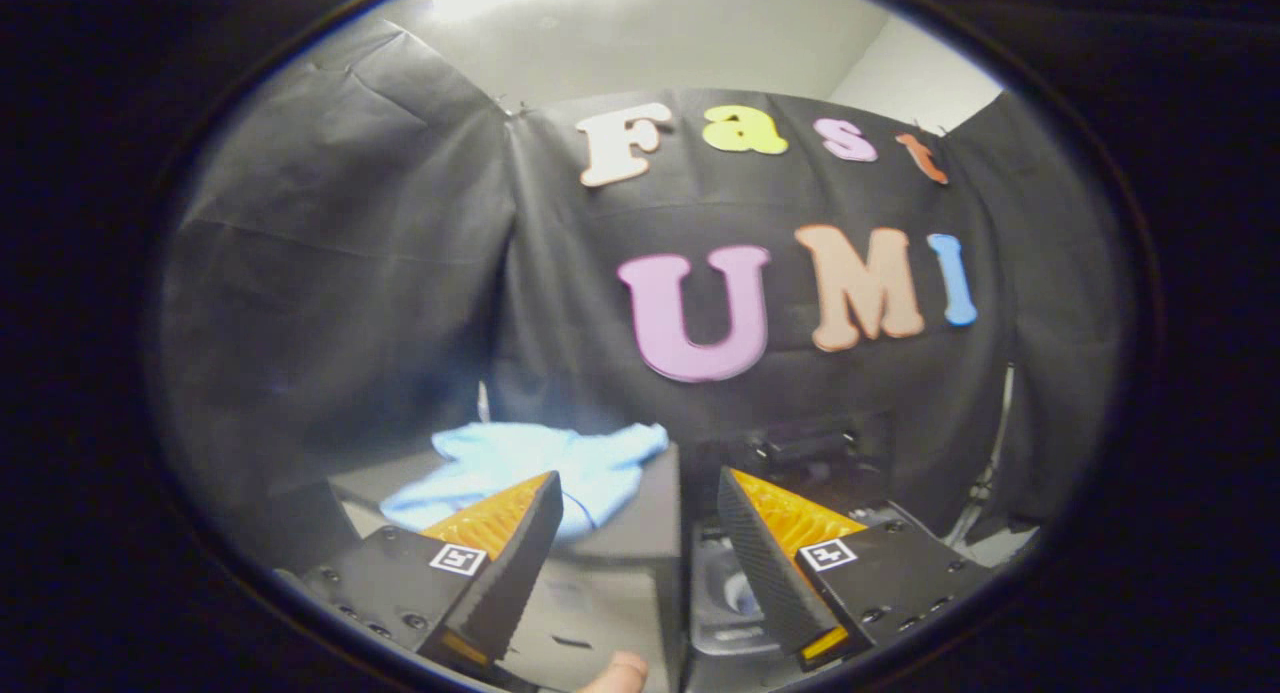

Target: Put the clothes into the washing machine and then close the washing machine lid.

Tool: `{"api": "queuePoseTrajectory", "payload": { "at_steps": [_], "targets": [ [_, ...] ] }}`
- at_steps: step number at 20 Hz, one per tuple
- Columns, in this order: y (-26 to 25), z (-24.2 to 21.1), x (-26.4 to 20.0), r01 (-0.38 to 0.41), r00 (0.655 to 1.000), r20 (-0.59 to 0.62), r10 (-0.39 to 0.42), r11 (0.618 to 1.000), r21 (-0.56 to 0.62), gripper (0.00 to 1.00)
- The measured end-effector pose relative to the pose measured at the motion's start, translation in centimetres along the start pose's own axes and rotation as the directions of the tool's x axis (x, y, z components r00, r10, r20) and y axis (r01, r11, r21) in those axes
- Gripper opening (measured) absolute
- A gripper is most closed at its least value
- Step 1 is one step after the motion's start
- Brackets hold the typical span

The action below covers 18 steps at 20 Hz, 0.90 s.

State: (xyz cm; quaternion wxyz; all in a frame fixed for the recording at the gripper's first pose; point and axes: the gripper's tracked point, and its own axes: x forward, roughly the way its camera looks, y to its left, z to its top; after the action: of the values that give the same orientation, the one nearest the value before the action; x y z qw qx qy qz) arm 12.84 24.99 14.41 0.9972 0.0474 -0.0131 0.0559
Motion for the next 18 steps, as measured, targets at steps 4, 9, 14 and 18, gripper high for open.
{"api": "queuePoseTrajectory", "payload": {
  "at_steps": [4, 9, 14, 18],
  "targets": [
    [5.0, 2.4, 6.4, -0.041, 0.999, -0.032, 0.041, 0.999, -0.003, 0.98],
    [9.2, -3.3, 14.7, -0.058, 0.966, -0.254, 0.047, 0.998, -0.035, 0.98],
    [7.6, -10.9, 17.0, 0.136, 0.819, -0.534, -0.209, 0.976, -0.172, 0.96],
    [7.1, -13.2, 16.9, 0.171, 0.753, -0.611, -0.245, 0.969, -0.178, 0.92]
  ]
}}
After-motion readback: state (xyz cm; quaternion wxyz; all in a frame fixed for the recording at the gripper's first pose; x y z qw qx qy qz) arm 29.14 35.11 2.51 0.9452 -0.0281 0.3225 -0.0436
